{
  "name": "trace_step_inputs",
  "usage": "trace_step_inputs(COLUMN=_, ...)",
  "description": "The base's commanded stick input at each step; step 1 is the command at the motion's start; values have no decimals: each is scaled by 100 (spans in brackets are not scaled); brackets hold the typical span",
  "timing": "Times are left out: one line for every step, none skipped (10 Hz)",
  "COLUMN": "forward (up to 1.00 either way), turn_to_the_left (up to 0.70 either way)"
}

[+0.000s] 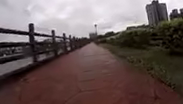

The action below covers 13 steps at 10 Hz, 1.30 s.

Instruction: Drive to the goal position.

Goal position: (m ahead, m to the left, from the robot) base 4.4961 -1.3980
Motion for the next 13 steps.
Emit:
trace_step_inputs(forward=50, turn_to_the_left=1)
trace_step_inputs(forward=50, turn_to_the_left=28)
trace_step_inputs(forward=50, turn_to_the_left=50)
trace_step_inputs(forward=50, turn_to_the_left=50)
trace_step_inputs(forward=50, turn_to_the_left=50)
trace_step_inputs(forward=50, turn_to_the_left=49)
trace_step_inputs(forward=50, turn_to_the_left=22)
trace_step_inputs(forward=50, turn_to_the_left=0)
trace_step_inputs(forward=50, turn_to_the_left=0)
trace_step_inputs(forward=50, turn_to_the_left=0)
trace_step_inputs(forward=50, turn_to_the_left=0)
trace_step_inputs(forward=50, turn_to_the_left=0)
trace_step_inputs(forward=50, turn_to_the_left=0)
